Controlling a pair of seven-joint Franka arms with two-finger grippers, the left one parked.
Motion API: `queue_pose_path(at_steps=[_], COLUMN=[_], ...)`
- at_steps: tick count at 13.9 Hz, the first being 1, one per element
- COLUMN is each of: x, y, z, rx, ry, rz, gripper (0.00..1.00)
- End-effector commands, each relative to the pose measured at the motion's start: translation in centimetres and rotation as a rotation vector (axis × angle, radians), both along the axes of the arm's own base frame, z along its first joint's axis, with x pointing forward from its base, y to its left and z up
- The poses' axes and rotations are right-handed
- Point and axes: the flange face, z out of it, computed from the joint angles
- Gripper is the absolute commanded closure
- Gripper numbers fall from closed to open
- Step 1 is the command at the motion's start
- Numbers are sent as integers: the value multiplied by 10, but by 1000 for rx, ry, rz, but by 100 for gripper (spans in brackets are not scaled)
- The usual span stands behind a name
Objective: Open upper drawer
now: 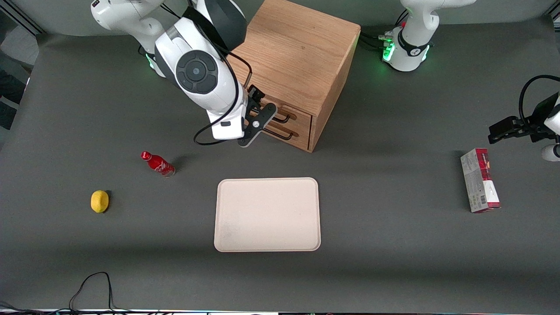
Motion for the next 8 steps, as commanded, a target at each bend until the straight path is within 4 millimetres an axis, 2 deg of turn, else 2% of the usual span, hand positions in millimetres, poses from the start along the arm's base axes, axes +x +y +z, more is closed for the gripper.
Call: queue_pose_path(at_steps=[1,8], x=[-4,-7], y=[7,8], z=[-8,-41], rx=[31,32], ry=[32,76], rz=[102,210], gripper=[0,0])
